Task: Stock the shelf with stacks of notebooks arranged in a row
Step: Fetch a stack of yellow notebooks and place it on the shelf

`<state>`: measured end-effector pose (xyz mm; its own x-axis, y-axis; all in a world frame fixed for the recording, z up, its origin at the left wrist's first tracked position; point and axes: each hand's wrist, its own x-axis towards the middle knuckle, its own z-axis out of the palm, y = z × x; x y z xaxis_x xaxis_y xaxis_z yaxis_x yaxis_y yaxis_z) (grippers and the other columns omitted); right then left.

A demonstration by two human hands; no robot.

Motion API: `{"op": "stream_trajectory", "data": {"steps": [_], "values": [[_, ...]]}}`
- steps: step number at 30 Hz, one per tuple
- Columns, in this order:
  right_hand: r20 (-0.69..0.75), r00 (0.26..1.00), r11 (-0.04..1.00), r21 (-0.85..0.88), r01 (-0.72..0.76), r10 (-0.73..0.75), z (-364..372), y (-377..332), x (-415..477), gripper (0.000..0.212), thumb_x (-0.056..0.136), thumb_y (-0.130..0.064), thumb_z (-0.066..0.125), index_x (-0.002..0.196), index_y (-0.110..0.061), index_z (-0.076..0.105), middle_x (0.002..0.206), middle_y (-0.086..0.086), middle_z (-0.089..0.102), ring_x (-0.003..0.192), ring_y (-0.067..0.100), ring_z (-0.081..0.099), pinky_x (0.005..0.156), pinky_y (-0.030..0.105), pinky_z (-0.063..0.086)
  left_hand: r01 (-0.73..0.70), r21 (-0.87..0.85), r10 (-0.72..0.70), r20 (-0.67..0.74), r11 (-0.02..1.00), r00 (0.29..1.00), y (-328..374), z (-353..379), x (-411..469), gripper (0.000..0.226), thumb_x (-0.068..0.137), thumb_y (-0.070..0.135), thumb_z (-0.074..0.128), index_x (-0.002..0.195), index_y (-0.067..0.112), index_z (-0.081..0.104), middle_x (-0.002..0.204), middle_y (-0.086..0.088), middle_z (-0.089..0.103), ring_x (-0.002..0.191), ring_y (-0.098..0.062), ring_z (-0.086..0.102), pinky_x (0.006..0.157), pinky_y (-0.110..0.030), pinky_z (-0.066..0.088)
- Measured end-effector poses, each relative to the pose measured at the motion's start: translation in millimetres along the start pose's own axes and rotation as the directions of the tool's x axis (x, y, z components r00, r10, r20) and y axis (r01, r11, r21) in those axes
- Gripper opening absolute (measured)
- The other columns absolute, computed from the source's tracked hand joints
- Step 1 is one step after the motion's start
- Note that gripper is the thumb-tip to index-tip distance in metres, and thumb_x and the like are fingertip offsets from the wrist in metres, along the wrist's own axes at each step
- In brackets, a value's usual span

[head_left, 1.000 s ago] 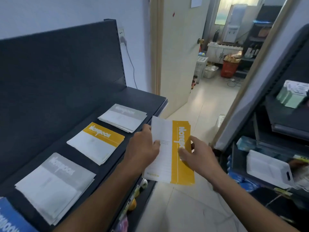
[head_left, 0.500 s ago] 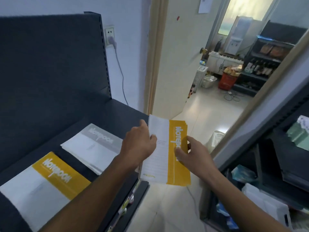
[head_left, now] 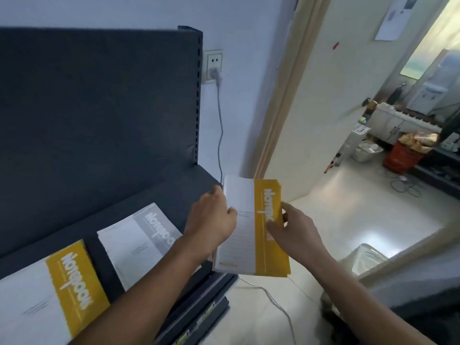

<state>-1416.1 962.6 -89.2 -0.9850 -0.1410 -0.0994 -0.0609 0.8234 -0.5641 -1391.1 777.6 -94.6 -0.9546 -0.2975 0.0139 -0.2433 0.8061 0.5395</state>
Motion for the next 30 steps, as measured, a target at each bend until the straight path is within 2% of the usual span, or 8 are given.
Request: {"op": "stream_trajectory", "data": {"steps": [4,7,11,14,18,21,25,30], "values": [[0.106,0.986,0.991,0.017,0.130,-0.131,9,-13,53,0.018,0.092,-0.030,0.059,0.105,-0.042,0.054,0.095,-0.016,0.062,0.091,0.018,0.063,0.080,0.039,0.055,0.177,0.006,-0.176,-0.093,0.984,0.980,-11,-3,19,0.025,0.097,0.032,0.052,0.111,0.014,0.043,0.094,-0.003,0.061,0.083,-0.024,0.061,0.056,-0.033,0.045],[0.189,0.951,0.970,0.031,0.242,-0.243,22,-21,93,0.013,0.088,-0.029,0.057,0.100,-0.033,0.060,0.089,-0.012,0.066,0.083,0.015,0.063,0.073,0.035,0.053,0.295,-0.021,-0.295,-0.167,0.955,0.941,-21,1,32,0.019,0.094,0.029,0.052,0.103,0.016,0.042,0.084,0.000,0.059,0.075,-0.022,0.060,0.056,-0.034,0.048],[0.318,0.873,0.925,0.041,0.377,-0.370,37,-23,138,0.015,0.087,-0.029,0.056,0.100,-0.033,0.061,0.084,-0.007,0.066,0.070,0.010,0.064,0.062,0.032,0.049,0.450,-0.060,-0.452,-0.224,0.891,0.864,-22,16,40,0.017,0.096,0.026,0.054,0.106,0.016,0.046,0.086,0.001,0.060,0.072,-0.015,0.058,0.050,-0.026,0.040],[0.391,0.820,0.897,0.037,0.440,-0.419,50,-16,163,0.017,0.088,-0.032,0.056,0.105,-0.034,0.059,0.091,-0.005,0.061,0.075,0.014,0.062,0.062,0.031,0.047,0.524,-0.092,-0.529,-0.262,0.846,0.807,-22,30,44,0.019,0.096,0.026,0.058,0.110,0.015,0.052,0.093,0.001,0.061,0.074,-0.012,0.058,0.050,-0.018,0.035],[0.483,0.750,0.868,0.049,0.494,-0.453,64,-13,185,0.023,0.084,-0.033,0.056,0.107,-0.031,0.061,0.087,-0.002,0.062,0.072,0.016,0.064,0.061,0.032,0.050,0.610,-0.113,-0.610,-0.317,0.784,0.726,-22,44,48,0.016,0.093,0.025,0.061,0.103,0.015,0.054,0.096,0.000,0.059,0.076,-0.014,0.058,0.054,-0.021,0.038],[0.525,0.702,0.841,0.049,0.540,-0.481,73,-15,194,0.022,0.083,-0.033,0.057,0.105,-0.033,0.060,0.086,-0.005,0.063,0.073,0.014,0.063,0.058,0.029,0.044,0.668,-0.110,-0.660,-0.330,0.736,0.675,-24,53,49,0.020,0.093,0.026,0.062,0.107,0.014,0.054,0.099,-0.002,0.060,0.082,-0.019,0.061,0.063,-0.026,0.043],[0.549,0.664,0.804,0.027,0.593,-0.508,83,-17,201,0.011,0.086,-0.032,0.060,0.097,-0.030,0.057,0.089,-0.005,0.062,0.073,0.010,0.059,0.053,0.024,0.036,0.698,-0.112,-0.686,-0.349,0.707,0.639,-30,60,50,0.017,0.091,0.024,0.062,0.103,0.013,0.054,0.095,-0.002,0.060,0.079,-0.020,0.060,0.062,-0.029,0.046],[0.543,0.659,0.796,0.029,0.604,-0.520,88,-15,203,0.013,0.085,-0.029,0.060,0.098,-0.026,0.059,0.088,-0.004,0.056,0.076,0.016,0.058,0.062,0.030,0.042,0.726,-0.101,-0.707,-0.349,0.680,0.615,-30,70,53,0.018,0.092,0.025,0.061,0.105,0.014,0.054,0.100,-0.001,0.062,0.084,-0.020,0.063,0.061,-0.024,0.046]]}}
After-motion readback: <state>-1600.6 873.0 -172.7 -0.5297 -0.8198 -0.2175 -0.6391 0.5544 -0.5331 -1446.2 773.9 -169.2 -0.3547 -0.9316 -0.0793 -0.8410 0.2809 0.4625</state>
